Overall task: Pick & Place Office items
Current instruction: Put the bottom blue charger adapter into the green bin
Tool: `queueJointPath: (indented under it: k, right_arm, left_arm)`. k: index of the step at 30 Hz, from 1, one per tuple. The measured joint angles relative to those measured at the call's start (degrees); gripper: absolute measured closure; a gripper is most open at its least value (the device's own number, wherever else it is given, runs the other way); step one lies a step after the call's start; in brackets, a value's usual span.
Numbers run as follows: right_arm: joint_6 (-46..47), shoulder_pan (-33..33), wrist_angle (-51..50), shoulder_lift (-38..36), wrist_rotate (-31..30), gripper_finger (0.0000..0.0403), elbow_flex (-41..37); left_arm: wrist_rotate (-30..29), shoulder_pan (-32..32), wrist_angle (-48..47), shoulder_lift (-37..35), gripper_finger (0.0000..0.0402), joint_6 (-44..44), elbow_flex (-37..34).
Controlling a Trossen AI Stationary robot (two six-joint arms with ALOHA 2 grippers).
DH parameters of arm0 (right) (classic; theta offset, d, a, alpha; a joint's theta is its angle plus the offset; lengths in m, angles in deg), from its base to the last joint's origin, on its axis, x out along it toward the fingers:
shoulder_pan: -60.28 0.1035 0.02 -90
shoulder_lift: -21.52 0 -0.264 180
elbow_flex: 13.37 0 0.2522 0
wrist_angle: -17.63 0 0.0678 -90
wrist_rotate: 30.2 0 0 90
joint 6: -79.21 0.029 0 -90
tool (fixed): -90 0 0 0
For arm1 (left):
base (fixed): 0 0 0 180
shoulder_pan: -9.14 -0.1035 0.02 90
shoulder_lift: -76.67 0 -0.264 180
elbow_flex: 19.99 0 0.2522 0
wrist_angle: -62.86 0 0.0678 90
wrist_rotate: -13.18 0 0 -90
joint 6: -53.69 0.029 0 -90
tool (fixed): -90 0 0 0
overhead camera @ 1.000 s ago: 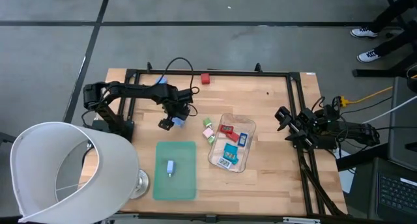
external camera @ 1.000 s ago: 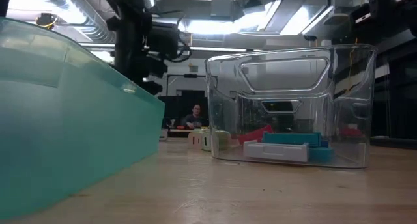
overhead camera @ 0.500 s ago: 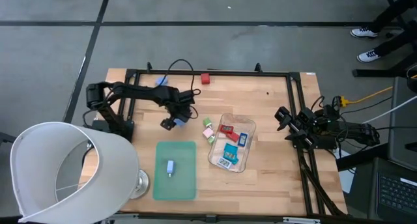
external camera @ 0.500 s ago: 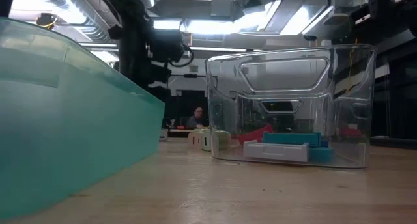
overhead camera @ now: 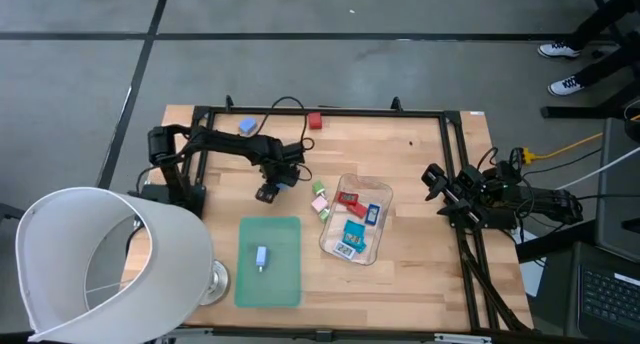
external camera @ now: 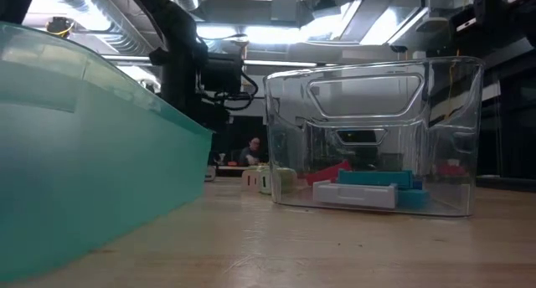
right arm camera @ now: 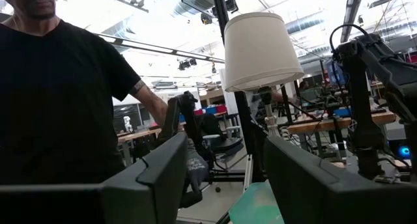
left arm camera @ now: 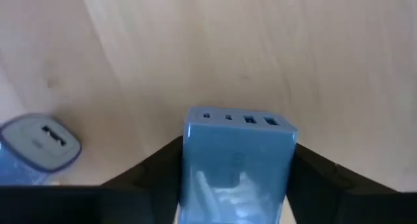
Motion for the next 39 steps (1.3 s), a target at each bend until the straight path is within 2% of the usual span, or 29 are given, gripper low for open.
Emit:
queueJointPath:
  k: [5, 8, 13, 15, 17, 20, 24, 26, 28, 33, 39]
  right_arm:
    - [-0.15, 0.01, -0.4, 0.0, -0.01, 0.0202, 0.0]
    - [-0.46, -0.02, -0.93, 0.0, -0.01, 0.0202, 0.0]
    - [-0.48, -0.01, -1.67, 0.0, -0.01, 0.0202, 0.0]
    - [-0.48, 0.01, -2.03, 0.0, 0.02, 0.0202, 0.0]
    - [-0.5, 0.01, -2.06, 0.0, 0.0, 0.0202, 0.0]
    - [-1.36, 0.0, -2.38, 0.0, -0.01, 0.0202, 0.0]
    - [-3.25, -0.02, -2.76, 0.0, -0.01, 0.0202, 0.02]
    - [-3.76, 0.01, -2.83, 0.0, -0.27, 0.0202, 0.02]
    - [-4.22, 0.01, -2.95, 0.0, -1.11, 0.0202, 0.02]
    - [-3.73, 0.0, -2.97, 0.0, -1.54, 0.0202, 0.02]
    - [-1.43, 0.01, -3.0, 0.0, -1.48, 0.0202, 0.02]
  left_arm:
    - [6.45, -1.29, 0.09, -1.03, 0.0197, -12.77, 1.47]
    - [16.8, -2.11, 0.92, -2.59, 0.0197, -19.58, 3.44]
    - [33.66, -4.94, 4.58, -9.14, 0.0197, -29.59, 6.03]
    - [41.71, -4.55, 8.9, -12.44, 0.0197, -34.11, 6.79]
    - [46.28, -3.89, 11.4, -16.32, 0.0197, -38.03, 7.21]
    - [45.3, -1.83, 11.23, -20.27, 0.0197, -40.68, 7.58]
    - [43.41, 4.24, 7.99, -23.07, 0.0197, -41.72, 7.74]
    - [39.89, 7.91, 5.65, -22.76, 0.0197, -40.02, 7.57]
    - [37.2, 11.77, 3.99, -21.44, 0.0197, -38.25, 6.92]
    - [34.73, 19.84, 1.77, -14.86, 0.0197, -35.2, 5.21]
    - [30.66, 23.21, 3.52, -5.87, 0.0197, -31.98, 4.38]
